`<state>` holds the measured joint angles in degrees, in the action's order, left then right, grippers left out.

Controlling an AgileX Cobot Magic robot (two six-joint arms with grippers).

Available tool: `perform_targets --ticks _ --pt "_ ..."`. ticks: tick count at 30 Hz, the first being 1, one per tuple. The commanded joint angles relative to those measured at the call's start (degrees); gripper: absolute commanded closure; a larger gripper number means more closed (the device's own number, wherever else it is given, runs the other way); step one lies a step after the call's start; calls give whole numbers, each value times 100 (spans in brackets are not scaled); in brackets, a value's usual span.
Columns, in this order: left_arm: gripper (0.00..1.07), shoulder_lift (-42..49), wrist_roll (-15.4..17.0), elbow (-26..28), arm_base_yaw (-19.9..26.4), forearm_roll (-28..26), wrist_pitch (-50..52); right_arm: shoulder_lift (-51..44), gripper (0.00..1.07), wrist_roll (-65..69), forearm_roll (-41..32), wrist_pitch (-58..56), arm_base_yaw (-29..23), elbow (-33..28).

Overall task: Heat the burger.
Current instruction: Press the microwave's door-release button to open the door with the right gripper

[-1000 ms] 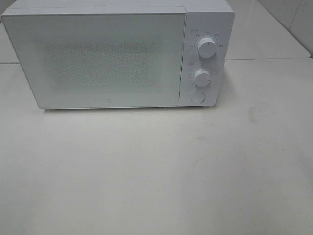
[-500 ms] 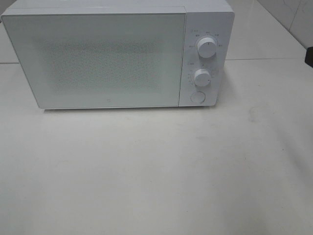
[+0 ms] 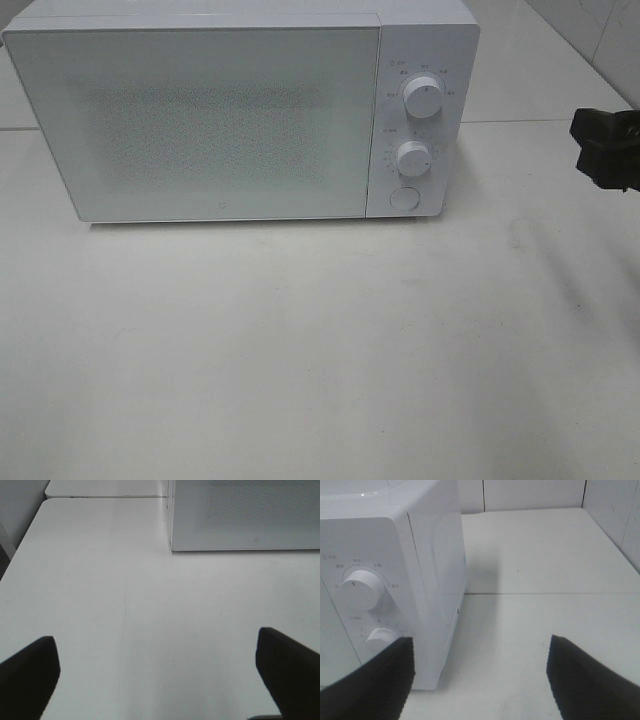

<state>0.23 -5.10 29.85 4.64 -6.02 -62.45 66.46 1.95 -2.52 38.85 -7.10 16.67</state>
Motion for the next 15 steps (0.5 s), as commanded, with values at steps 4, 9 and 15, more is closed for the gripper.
perform_targets --ticks 4,9,15 --pt "7 103 17 -11 0 -11 92 596 35 -17 -195 1266 11 -269" --pt "7 103 17 -11 0 -11 92 1295 35 -773 -1089 2034 -745 -372" --pt "7 103 17 -11 0 -11 92 2091 35 -1100 -2177 2945 -1793 -372"
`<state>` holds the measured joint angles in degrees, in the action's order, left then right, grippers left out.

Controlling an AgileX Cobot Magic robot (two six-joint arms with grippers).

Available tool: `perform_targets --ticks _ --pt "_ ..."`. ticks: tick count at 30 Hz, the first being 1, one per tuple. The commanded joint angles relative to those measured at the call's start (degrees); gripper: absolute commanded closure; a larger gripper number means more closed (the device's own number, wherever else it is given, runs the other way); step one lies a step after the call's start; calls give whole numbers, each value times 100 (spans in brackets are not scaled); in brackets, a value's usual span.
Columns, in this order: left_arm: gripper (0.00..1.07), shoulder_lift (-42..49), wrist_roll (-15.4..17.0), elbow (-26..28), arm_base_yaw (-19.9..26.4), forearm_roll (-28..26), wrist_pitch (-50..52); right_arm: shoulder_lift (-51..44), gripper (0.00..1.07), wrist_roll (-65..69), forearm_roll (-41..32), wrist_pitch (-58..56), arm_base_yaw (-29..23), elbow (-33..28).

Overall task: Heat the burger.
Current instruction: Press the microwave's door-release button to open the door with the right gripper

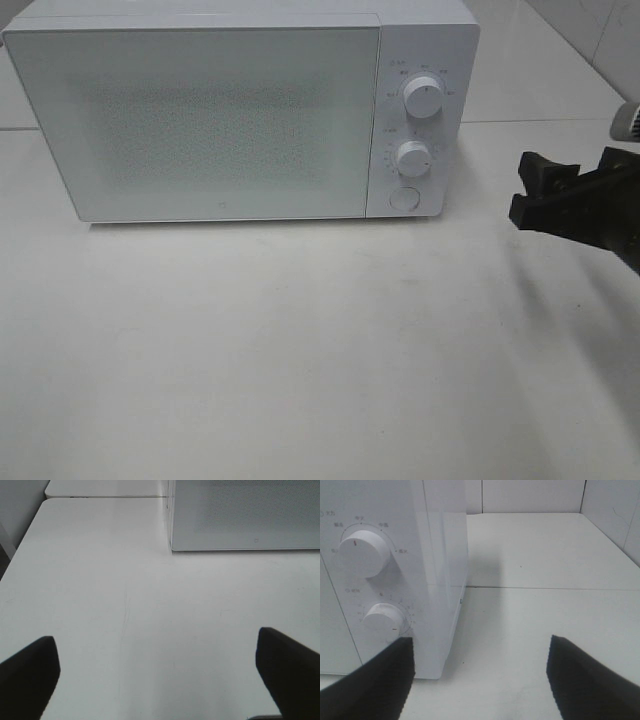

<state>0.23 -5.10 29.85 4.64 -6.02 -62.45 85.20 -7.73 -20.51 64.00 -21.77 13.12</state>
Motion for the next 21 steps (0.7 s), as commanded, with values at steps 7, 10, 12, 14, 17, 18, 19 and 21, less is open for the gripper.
perform_targets --ticks 7,10,12,14,17,18,19,21 --pt "7 103 17 -11 0 -11 92 739 35 -132 -1077 968 -1192 11" --pt "7 103 17 -11 0 -11 92 934 35 -143 -1478 1049 -1599 57" --pt "7 103 17 -11 0 -11 92 1026 35 -189 -1788 1043 -1851 138" --pt "7 103 17 -11 0 -11 92 1071 35 -229 -1896 1043 -1942 183" --pt "7 103 17 -11 0 -11 92 1261 35 -332 -2017 1031 -2229 350" --pt "7 103 17 -11 0 -11 92 1283 35 -332 -2023 1026 -2257 367" --pt "7 103 17 -11 0 -11 92 1329 35 -327 -2040 951 -2315 413" --pt "7 103 17 -11 0 -11 92 1329 35 -321 -2051 951 -2309 424"
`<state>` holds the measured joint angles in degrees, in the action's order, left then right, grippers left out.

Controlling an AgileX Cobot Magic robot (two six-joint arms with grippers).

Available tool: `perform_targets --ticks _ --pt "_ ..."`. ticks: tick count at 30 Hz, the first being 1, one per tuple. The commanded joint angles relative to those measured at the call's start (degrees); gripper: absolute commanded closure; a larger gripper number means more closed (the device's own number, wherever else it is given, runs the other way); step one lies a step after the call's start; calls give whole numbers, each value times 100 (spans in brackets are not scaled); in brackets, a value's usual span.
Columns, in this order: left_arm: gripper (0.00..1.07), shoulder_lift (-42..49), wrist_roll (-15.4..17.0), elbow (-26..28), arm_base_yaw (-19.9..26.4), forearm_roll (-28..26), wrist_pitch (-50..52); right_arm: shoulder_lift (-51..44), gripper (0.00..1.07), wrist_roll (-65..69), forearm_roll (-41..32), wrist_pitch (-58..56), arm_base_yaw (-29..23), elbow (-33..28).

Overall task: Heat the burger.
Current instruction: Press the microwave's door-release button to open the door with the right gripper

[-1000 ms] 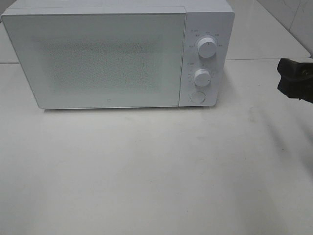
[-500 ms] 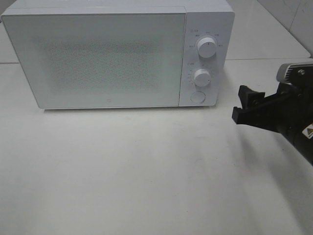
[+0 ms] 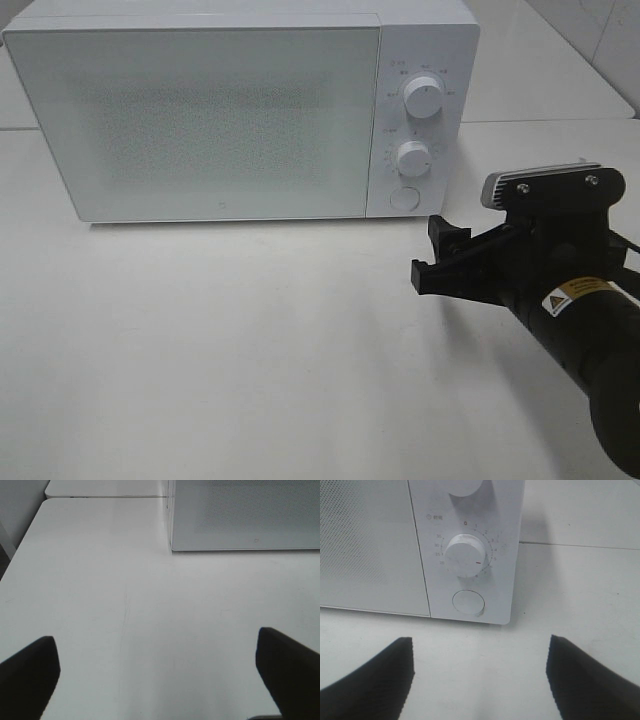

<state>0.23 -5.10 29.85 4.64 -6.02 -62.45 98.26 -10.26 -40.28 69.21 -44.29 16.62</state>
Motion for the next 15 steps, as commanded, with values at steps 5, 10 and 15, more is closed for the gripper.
perform_targets --ticks 5,10,15 --pt "7 103 17 -11 0 -11 92 23 35 327 -120 430 -57 80" --pt "7 103 17 -11 0 -11 92 23 37 1782 -138 430 -57 80" --pt "7 103 17 -11 0 -11 92 23 45 3633 -138 321 -57 80"
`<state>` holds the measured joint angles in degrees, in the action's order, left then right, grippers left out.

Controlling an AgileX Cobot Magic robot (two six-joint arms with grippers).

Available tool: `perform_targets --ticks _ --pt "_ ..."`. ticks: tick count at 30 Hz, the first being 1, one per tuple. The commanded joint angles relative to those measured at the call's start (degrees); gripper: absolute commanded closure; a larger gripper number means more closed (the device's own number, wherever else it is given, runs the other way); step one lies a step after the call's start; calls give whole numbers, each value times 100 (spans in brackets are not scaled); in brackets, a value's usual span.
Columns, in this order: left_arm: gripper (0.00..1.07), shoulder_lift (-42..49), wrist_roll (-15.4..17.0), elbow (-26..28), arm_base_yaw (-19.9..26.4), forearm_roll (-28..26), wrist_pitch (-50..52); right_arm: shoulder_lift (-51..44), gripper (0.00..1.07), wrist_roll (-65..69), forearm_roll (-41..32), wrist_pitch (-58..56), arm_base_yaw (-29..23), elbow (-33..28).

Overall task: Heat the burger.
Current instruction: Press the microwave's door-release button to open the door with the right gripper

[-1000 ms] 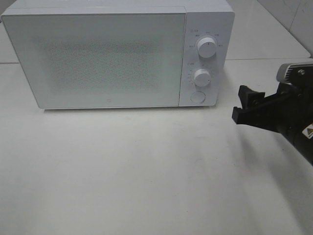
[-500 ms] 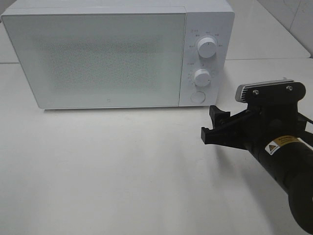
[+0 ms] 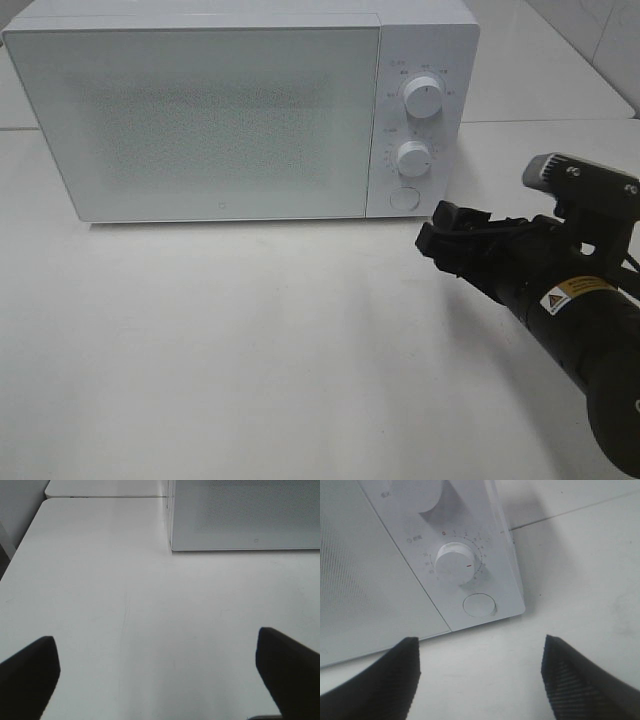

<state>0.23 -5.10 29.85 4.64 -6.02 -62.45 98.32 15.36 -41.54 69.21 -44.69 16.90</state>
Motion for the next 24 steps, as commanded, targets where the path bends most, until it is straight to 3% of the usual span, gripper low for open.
perform_targets --ticks 1,2,6,7,9,10,20,24 --pt "7 103 17 -11 0 -11 92 17 47 1501 -11 286 -17 52" --pt "7 103 17 -11 0 -11 92 17 52 2349 -11 223 -17 52" --pt "7 103 17 -11 0 -11 92 17 60 3455 -6 115 -17 52" --pt "7 103 17 -11 0 -11 92 17 68 4062 6 69 -17 52" --pt "7 103 17 -11 0 -11 92 17 71 4303 6 29 -17 52" --pt "7 103 17 -11 0 -11 92 17 80 4836 6 0 -17 52" --pt "7 103 17 -11 0 -11 92 17 106 6245 -11 -269 -17 97" --pt "7 103 17 -11 0 -11 92 34 107 6217 -11 -579 -17 281"
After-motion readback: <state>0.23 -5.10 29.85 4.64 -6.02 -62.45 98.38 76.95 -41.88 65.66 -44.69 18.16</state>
